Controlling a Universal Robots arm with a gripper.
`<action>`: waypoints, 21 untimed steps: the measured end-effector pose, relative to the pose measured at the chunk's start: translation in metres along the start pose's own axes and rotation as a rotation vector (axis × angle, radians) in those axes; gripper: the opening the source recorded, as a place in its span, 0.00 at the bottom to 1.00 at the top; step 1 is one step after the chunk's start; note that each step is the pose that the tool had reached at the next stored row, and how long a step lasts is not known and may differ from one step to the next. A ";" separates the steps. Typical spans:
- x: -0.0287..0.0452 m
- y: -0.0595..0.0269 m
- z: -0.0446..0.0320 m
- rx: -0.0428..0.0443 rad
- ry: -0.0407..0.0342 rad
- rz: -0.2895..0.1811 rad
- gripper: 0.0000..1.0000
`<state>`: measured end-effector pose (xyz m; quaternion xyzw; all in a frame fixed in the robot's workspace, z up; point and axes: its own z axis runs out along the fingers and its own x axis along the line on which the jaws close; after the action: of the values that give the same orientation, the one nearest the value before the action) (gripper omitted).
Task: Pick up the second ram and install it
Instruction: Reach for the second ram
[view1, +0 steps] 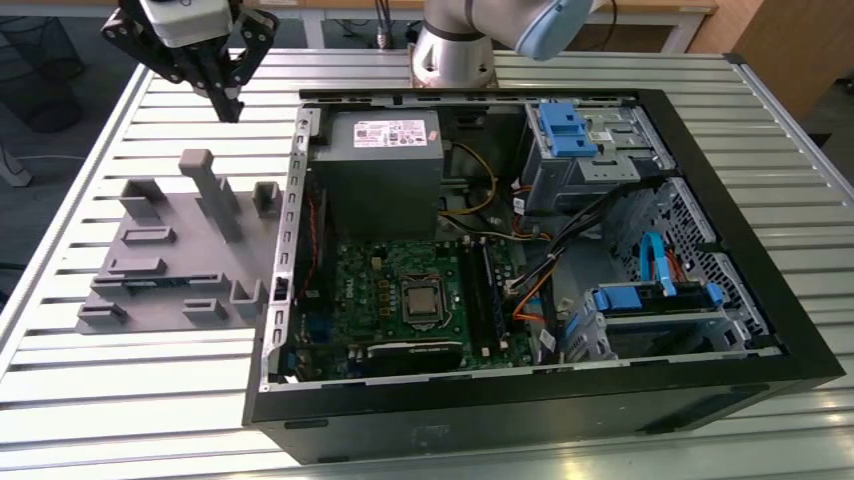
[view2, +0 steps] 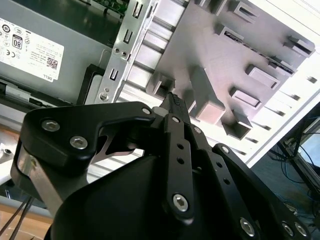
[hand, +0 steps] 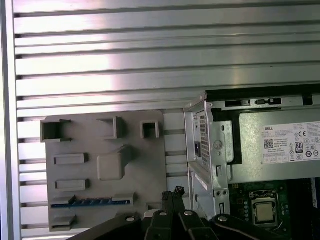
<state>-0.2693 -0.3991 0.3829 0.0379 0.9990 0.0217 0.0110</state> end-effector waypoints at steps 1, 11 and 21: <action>0.0013 -0.0001 0.0000 0.0000 0.0000 0.000 0.11; 0.0062 -0.0006 -0.0002 0.0001 0.0002 0.000 0.11; 0.0066 -0.0065 -0.0004 0.0014 0.0001 0.000 0.11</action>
<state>-0.2764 -0.4050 0.3829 0.0379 0.9990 0.0209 0.0109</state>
